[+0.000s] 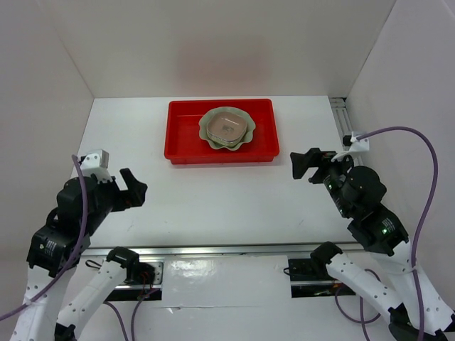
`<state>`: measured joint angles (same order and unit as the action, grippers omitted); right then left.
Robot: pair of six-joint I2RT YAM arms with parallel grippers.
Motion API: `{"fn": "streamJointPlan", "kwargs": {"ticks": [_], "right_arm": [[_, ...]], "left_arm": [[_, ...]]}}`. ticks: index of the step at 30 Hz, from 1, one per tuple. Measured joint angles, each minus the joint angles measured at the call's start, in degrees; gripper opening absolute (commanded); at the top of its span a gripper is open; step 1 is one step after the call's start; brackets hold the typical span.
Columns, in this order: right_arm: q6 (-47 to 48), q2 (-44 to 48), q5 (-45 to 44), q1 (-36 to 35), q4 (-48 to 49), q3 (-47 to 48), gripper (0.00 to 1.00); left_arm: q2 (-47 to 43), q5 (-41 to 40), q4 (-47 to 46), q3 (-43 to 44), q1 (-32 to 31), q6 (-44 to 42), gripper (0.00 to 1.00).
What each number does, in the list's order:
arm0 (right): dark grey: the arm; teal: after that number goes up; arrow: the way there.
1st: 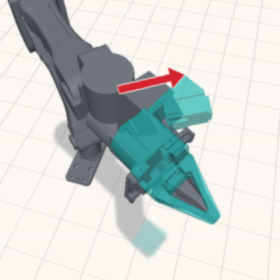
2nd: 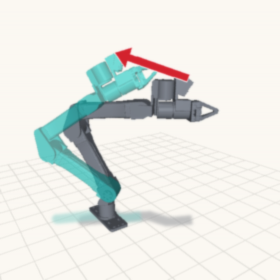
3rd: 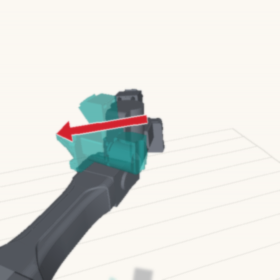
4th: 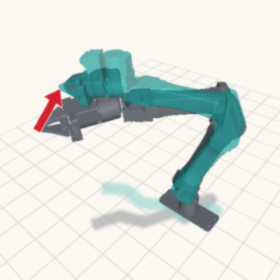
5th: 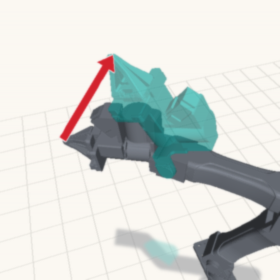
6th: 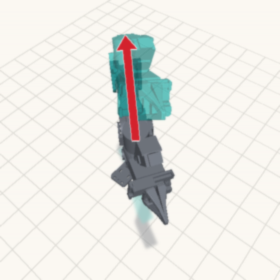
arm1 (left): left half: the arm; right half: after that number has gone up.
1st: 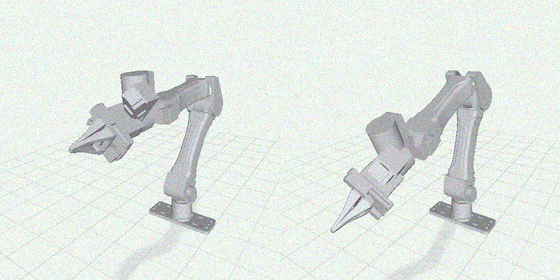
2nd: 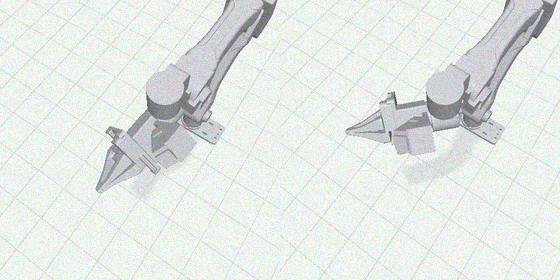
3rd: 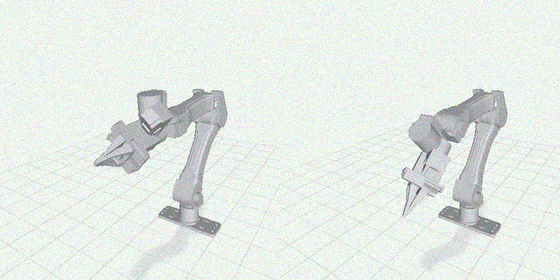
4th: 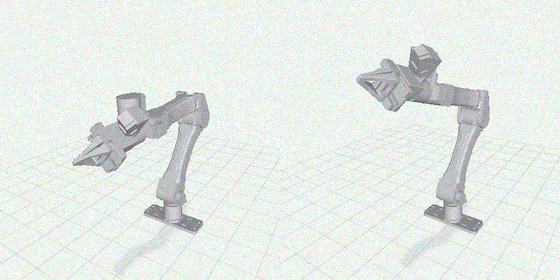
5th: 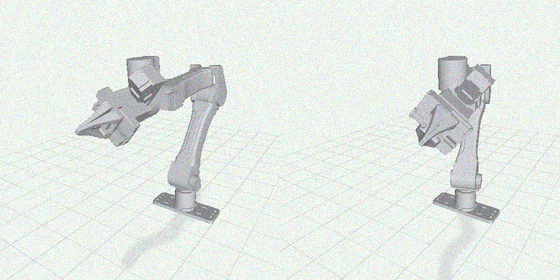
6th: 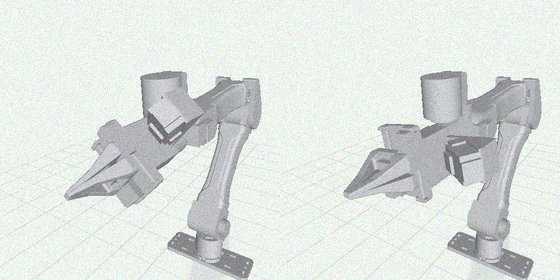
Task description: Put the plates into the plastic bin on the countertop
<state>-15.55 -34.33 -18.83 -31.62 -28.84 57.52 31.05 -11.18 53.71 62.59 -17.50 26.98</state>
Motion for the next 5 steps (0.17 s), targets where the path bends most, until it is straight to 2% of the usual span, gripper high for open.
{"fn": "streamJointPlan", "kwargs": {"ticks": [5], "right_arm": [[0.0, 0.26, -1.2, -0.39, 0.02, 0.0, 1.0]], "left_arm": [[0.96, 0.2, 0.37, 0.0, 0.0, 0.2, 1.0]]}}
